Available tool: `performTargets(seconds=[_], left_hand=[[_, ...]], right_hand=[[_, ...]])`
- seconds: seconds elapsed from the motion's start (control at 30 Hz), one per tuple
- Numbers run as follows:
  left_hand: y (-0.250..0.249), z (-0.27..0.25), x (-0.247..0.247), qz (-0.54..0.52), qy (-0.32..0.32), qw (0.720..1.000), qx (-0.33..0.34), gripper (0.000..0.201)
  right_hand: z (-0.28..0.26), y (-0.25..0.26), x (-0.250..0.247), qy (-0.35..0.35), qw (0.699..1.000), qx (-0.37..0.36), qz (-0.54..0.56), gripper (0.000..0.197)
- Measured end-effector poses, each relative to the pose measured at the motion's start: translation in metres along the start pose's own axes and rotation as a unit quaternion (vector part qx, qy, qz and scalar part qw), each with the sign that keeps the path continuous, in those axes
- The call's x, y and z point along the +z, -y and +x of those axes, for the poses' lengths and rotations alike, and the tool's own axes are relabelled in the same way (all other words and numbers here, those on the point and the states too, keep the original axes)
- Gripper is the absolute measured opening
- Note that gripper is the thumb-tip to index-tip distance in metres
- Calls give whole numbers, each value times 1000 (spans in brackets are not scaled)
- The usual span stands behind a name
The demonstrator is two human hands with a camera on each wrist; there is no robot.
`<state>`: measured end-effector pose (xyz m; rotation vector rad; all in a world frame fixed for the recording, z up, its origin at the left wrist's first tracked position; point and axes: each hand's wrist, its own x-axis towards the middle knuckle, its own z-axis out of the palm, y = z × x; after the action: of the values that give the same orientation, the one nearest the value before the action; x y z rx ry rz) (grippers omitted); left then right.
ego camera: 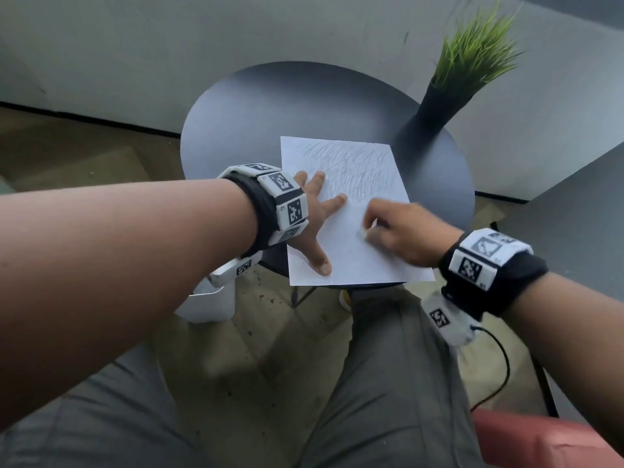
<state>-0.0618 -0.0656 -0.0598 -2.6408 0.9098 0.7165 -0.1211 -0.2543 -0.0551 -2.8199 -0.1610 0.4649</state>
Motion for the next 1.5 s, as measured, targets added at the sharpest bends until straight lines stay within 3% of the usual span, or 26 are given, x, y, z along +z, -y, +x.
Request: performTargets(seconds=[0.07,0.1,0.23,0.3,0.4,0.47,0.57,0.73,0.8,0.9,1.07,1.17,1.27,1.37,1.5], left_hand=[[1,-2,-1,2,2,1000,6,134],[2,-1,-1,3,1,1000,10,135],[7,-1,3,15,11,999,27,136],[8,-1,5,16,11,999,32,136],[9,-2,5,9,13,999,32,136],[10,-2,5,6,13,999,36,136],[12,-4,7,3,10,999,46,136],[10,-10,4,5,13,999,43,133],[12,-9,4,0,15,999,44,133],[13,-10,6,-7,12,999,47,132],[11,-11,6,-8,14,999,49,129],[21,-10,14,-29,-24,997,62,119],[45,-11,24,-90,-77,993,10,107],[61,-11,29,-111,-87,990,-26,111],[55,-13,30,-100,-75,992,6,117]], right_hand=[[8,-13,-4,-49,996,74,5,11],[7,-10,-1,-49,997,58,-4,11],[-10,29,15,48,991,-119,-35,14],[1,20,3,40,997,-63,-22,14],[20,-5,-10,-38,996,79,-5,12],[17,7,-3,-37,998,50,-13,11],[3,33,15,25,996,-81,-10,7],[23,1,-11,-50,996,77,-19,12],[20,12,-5,-46,998,46,-26,11],[11,31,13,-2,998,-66,-19,13],[18,-14,-9,-35,997,64,38,15],[16,-29,-10,-33,995,71,62,13],[9,-32,-9,-30,995,71,67,16],[2,-32,-8,-20,996,65,59,17],[0,-30,-13,7,996,77,47,14]])
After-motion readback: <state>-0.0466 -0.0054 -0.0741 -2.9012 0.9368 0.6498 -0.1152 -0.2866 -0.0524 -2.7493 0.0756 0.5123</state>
